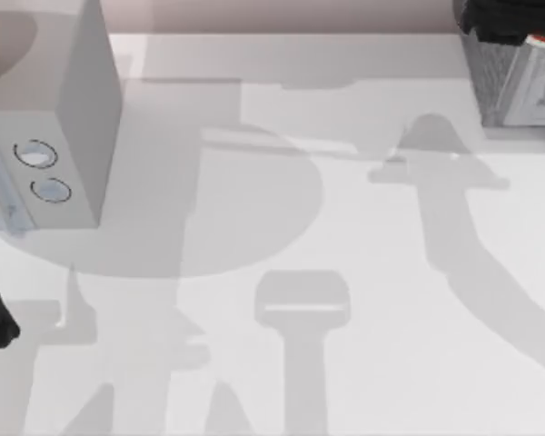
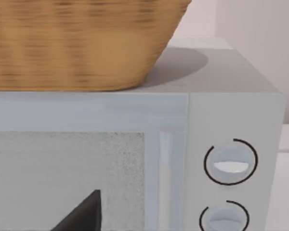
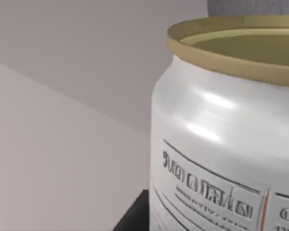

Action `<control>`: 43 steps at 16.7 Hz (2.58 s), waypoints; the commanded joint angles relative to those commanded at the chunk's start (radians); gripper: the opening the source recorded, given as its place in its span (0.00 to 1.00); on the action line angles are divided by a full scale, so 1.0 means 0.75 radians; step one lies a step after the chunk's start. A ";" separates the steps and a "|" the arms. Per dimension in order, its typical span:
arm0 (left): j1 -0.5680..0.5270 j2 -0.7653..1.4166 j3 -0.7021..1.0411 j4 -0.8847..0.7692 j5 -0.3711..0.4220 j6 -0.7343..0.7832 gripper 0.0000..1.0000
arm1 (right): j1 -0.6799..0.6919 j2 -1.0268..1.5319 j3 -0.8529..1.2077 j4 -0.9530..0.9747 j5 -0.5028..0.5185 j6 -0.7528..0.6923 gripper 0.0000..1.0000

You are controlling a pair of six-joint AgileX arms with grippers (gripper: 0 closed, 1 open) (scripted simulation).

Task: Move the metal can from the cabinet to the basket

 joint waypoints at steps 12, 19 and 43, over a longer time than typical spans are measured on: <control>0.000 0.000 0.000 0.000 0.000 0.000 1.00 | 0.387 1.040 0.495 0.449 0.395 0.010 0.00; 0.000 0.000 0.000 0.000 0.000 0.000 1.00 | 0.516 1.586 0.717 0.710 0.529 -0.070 0.00; 0.000 0.000 0.000 0.000 0.000 0.000 1.00 | 0.514 1.903 0.927 0.814 0.503 -0.137 0.30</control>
